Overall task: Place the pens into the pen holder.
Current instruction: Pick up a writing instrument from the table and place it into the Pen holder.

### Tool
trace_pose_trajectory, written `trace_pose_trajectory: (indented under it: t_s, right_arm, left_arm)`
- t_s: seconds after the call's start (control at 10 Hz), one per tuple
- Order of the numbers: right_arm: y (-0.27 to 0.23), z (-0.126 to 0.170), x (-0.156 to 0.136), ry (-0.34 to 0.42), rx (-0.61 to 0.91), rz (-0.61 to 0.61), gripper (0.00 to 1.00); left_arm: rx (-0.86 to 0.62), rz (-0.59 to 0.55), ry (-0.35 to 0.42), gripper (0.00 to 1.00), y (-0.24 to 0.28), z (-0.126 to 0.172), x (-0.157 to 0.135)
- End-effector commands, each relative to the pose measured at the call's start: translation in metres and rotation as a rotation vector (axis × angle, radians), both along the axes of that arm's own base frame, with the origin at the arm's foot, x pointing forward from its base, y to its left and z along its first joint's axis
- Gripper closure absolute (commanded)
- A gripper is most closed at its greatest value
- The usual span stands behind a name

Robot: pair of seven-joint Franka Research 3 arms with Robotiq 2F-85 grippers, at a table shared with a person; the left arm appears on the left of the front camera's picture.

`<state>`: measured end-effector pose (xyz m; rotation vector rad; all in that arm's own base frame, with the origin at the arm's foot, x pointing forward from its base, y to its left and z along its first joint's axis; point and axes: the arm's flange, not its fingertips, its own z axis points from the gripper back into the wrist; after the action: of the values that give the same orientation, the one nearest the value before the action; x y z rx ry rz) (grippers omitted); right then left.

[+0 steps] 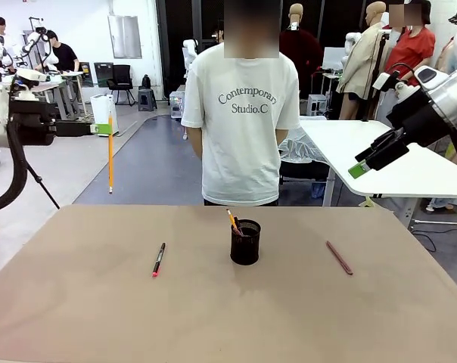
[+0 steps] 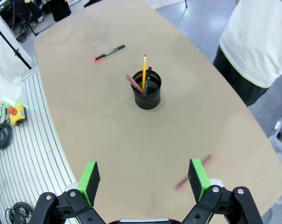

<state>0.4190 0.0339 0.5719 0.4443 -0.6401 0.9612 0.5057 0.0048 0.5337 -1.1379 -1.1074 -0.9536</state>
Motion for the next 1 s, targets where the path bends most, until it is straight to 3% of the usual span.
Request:
trace_pose_trajectory:
  t_s: [0.0, 0.1, 0.3, 0.7, 0.9]
  right_arm:
    - [0.001, 0.001, 0.0, 0.003, 0.025, 0.0, 0.0]
    - [0.001, 0.001, 0.0, 0.003, 0.025, 0.0, 0.0]
    - [0.001, 0.001, 0.0, 0.003, 0.025, 0.0, 0.0]
    - [0.001, 0.001, 0.0, 0.003, 0.025, 0.0, 0.0]
    - [0.001, 0.001, 0.0, 0.003, 0.025, 0.0, 0.0]
  left_arm:
    - [0.006, -0.001, 0.011, 1.0, 0.0, 0.003, 0.001]
    - [0.0, 0.0, 0.0, 1.0, 0.0, 0.0, 0.0]
    - [0.072, 0.055, -0.041, 1.0, -0.05, 0.005, -0.015]
    - [0.082, 0.041, -0.218, 1.0, -0.157, -0.034, -0.017]
    - [-0.022, 0.057, -0.336, 1.0, -0.221, -0.049, -0.028]
